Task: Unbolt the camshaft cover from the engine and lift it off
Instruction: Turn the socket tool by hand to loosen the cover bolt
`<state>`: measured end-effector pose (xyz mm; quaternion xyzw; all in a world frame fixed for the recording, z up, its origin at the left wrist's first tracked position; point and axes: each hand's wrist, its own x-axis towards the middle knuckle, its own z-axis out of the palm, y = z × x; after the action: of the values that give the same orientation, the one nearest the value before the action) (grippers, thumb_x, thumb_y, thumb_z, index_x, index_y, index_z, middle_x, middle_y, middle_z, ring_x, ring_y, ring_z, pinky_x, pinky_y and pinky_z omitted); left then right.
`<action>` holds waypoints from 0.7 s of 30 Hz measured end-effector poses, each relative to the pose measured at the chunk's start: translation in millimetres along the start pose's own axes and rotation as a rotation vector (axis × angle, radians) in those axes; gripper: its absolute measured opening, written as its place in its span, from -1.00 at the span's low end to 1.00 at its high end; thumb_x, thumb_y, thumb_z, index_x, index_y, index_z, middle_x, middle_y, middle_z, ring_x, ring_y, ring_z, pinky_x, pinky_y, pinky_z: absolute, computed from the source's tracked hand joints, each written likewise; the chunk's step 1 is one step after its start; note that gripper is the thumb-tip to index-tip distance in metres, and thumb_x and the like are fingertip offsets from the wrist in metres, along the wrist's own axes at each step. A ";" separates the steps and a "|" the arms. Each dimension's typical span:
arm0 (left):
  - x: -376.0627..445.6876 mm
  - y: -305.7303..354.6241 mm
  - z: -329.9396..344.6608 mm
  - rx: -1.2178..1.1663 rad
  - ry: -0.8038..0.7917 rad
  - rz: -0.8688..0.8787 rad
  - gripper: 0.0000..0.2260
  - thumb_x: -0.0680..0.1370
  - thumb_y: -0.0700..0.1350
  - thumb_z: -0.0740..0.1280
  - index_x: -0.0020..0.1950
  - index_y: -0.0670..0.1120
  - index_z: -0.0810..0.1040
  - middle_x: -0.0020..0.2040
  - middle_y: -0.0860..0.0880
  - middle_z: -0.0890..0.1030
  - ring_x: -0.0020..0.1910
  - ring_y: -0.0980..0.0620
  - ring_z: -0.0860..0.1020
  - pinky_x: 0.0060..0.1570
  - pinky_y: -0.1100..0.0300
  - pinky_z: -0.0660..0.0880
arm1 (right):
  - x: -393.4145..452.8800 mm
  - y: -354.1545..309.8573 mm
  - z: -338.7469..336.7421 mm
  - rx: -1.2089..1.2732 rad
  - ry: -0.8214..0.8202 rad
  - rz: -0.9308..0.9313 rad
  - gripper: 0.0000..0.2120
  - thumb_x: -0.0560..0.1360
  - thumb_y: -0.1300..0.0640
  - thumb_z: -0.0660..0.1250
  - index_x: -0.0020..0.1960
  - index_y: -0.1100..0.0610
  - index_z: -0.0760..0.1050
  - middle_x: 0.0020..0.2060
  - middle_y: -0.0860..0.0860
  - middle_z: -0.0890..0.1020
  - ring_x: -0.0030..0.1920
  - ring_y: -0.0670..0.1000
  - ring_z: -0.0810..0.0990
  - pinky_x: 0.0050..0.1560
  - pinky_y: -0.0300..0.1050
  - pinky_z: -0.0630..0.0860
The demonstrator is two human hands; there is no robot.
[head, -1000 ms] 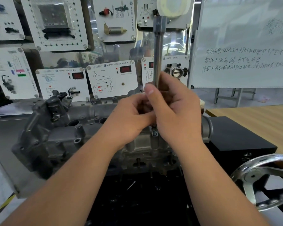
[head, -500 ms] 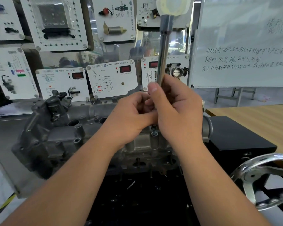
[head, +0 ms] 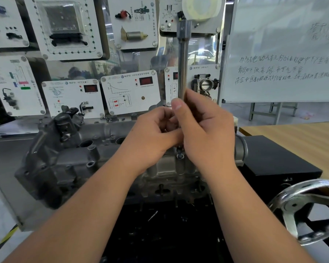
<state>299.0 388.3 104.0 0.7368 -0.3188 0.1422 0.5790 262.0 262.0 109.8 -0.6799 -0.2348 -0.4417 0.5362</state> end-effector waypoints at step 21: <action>-3.5 -0.2 -5.9 -0.253 -0.096 -0.051 -0.63 0.48 -0.01 0.50 0.26 -0.03 0.60 -0.02 -0.06 0.76 -0.08 0.07 0.71 -0.10 0.29 0.59 | -2.1 2.9 1.6 -0.028 0.036 -0.004 -0.73 0.66 0.08 0.22 0.24 0.17 0.58 -0.26 -0.17 0.62 -0.18 -0.12 0.64 -0.15 -0.24 0.52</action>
<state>297.4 395.0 103.5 0.6717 -0.3426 0.0505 0.6549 263.8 262.9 106.4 -0.6789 -0.2202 -0.4580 0.5299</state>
